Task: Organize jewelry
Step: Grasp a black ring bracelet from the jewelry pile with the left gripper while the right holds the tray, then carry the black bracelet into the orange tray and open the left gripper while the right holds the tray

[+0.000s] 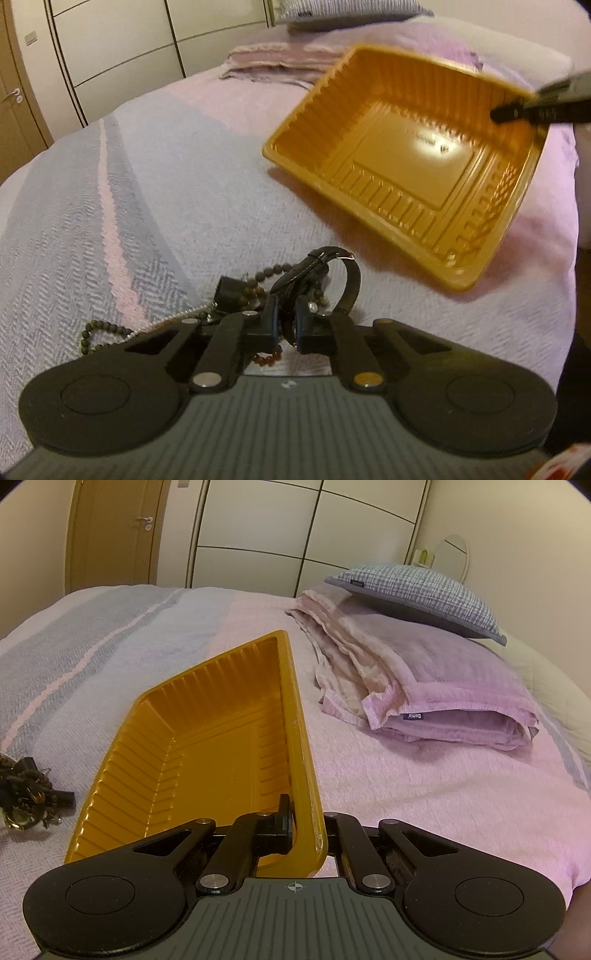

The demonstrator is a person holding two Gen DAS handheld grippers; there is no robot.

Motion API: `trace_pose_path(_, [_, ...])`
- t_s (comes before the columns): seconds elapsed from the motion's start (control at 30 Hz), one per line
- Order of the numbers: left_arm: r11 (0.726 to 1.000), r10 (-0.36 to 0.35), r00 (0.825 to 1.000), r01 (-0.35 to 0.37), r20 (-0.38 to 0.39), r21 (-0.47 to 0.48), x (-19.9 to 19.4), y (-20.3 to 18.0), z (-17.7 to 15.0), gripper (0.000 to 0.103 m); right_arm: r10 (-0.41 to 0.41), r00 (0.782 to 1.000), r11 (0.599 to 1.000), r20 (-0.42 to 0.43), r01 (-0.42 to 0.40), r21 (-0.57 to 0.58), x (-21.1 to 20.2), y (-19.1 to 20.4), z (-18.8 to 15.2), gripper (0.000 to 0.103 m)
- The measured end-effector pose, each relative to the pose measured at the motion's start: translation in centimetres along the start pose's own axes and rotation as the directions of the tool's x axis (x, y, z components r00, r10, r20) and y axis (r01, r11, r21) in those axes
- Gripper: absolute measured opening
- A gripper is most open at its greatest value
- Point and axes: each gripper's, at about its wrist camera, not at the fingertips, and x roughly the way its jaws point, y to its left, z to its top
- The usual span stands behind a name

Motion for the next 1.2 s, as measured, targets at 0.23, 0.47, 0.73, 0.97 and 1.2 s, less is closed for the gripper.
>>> trace_pose_path(0.23, [0.997, -0.050, 0.997, 0.054, 0.060, -0.057, -0.8, -0.6, 3.0, 0.007, 0.007, 1.000, 1.000, 0.002, -0.007, 0.012, -0.2, -0.1, -0.1, 0.004])
trace_pose_path(0.47, [0.982, -0.166, 0.981, 0.173, 0.096, -0.071, 1.2, -4.1, 5.7, 0.007, 0.014, 1.000, 1.000, 0.003, -0.014, 0.027, -0.2, -0.4, -0.3, 0.004])
trace_pose_path(0.73, [0.964, -0.243, 0.967, 0.249, 0.075, -0.091, 3.2, -6.8, 6.1, 0.013, 0.019, 1.000, 0.999, 0.008, -0.019, 0.029, -0.2, -0.4, -0.3, 0.004])
trace_pose_path(0.97, [0.975, -0.177, 0.978, 0.190, 0.113, -0.115, 1.3, -5.0, 4.9, 0.025, 0.019, 1.000, 1.000, 0.009, -0.019, 0.025, -0.1, -0.3, -0.3, 0.005])
trace_pose_path(1.2, [0.988, -0.013, 0.999, 0.021, 0.053, -0.151, -0.6, -1.2, 0.1, 0.026, 0.019, 1.000, 1.000, 0.013, -0.020, 0.020, -0.2, -0.2, -0.3, 0.005])
